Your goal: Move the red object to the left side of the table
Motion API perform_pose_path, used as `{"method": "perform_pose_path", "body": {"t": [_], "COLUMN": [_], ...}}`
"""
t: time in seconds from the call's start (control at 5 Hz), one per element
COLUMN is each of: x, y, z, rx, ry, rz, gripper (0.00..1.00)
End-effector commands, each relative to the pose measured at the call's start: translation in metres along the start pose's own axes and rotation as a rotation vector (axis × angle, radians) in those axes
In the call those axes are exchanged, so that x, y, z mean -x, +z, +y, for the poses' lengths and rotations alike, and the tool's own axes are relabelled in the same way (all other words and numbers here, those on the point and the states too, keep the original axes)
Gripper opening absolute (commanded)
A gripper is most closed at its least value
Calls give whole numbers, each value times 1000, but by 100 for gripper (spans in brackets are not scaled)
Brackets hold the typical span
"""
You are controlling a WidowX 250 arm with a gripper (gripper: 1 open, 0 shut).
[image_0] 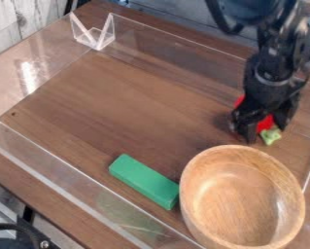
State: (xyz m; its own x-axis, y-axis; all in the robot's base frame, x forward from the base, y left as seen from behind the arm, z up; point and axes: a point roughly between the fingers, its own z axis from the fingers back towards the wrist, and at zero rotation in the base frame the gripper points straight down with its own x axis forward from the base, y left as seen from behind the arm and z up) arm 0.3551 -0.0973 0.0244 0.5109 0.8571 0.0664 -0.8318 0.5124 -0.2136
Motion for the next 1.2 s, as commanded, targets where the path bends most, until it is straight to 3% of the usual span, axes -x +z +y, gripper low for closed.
{"method": "perform_pose_path", "body": {"t": [0.0,0.2,0.4,0.8,1.0], "x": [-11,-24,-34,-18,-21], "y": [14,10,19,36,49], "z": [-10,-11,-11,-26,-28], "rx": [57,64,76,93,100], "ry": [-20,-68,-127,-185,-220], "rz": [-10,-1,12,40,50], "gripper": [100,0,0,0,0]}}
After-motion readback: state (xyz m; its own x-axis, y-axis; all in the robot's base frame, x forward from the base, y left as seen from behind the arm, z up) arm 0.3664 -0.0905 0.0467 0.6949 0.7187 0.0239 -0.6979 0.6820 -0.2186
